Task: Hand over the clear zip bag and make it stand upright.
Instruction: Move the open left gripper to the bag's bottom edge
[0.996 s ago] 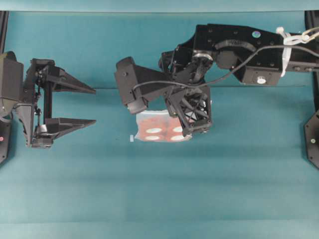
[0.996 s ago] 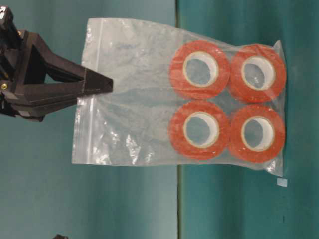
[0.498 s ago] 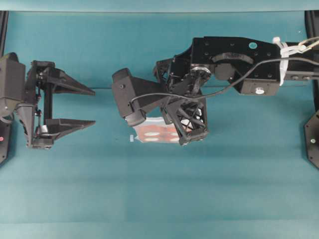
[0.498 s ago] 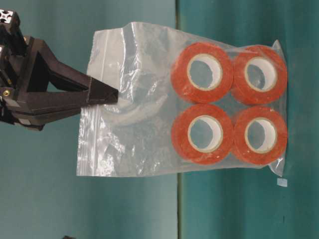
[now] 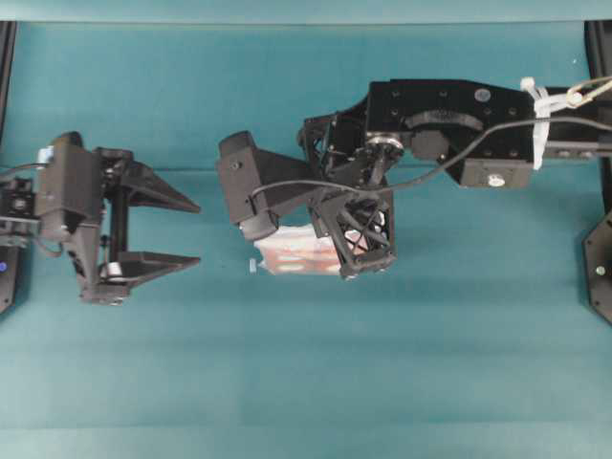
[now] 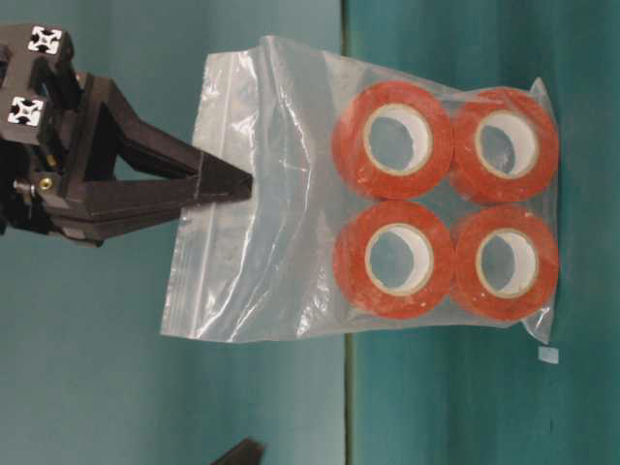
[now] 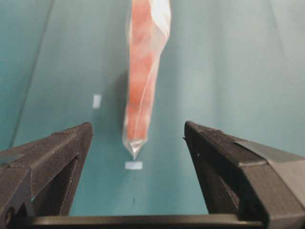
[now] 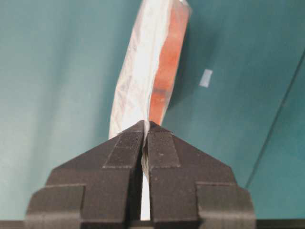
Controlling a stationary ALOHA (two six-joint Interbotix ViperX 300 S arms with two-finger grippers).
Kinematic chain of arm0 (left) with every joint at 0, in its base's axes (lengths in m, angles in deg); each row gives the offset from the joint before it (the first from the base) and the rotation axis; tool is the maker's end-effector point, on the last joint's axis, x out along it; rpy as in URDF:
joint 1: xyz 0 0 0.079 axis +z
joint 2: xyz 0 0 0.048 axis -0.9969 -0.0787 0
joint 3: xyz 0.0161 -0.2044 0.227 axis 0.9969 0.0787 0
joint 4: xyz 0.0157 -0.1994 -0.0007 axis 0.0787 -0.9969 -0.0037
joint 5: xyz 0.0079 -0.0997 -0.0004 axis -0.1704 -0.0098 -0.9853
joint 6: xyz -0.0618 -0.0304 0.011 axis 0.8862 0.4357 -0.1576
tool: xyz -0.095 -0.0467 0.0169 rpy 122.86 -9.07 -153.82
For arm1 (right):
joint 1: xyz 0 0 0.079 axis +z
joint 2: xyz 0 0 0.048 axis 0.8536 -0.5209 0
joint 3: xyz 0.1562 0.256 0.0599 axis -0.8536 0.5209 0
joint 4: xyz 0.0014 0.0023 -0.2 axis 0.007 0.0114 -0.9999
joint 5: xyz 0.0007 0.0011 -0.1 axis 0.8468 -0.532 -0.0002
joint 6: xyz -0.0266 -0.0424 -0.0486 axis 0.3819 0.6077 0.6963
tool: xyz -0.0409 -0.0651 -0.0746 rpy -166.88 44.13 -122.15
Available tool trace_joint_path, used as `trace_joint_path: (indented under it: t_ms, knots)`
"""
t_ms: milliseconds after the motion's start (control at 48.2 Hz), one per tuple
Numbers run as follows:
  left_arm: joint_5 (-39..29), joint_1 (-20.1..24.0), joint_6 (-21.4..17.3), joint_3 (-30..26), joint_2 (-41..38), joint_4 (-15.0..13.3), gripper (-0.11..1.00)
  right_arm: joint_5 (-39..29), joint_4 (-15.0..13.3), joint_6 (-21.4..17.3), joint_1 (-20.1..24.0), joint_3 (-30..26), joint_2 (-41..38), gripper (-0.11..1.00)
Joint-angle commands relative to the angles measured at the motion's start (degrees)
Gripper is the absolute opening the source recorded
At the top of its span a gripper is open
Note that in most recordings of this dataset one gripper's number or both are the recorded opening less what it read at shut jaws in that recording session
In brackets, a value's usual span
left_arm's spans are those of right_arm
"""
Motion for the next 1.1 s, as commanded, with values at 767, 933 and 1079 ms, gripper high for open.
trace_joint_path:
  t_ms: [767,933,1079]
  knots:
    - [18.11,1.14,1.41,-12.04,-31.38,0.09,0.9,1.49,-0.09,-1.58,0.09,0.35,1.49,0.01]
    - [18.19,1.05,2.55,-14.94,-34.63,0.09,0.9,1.58,-0.09,-1.58,0.09,0.35,1.49,0.01]
    - [19.25,0.88,3.25,-15.64,-36.65,0.09,0.9,1.58,-0.09,-1.58,0.09,0.35,1.49,0.01]
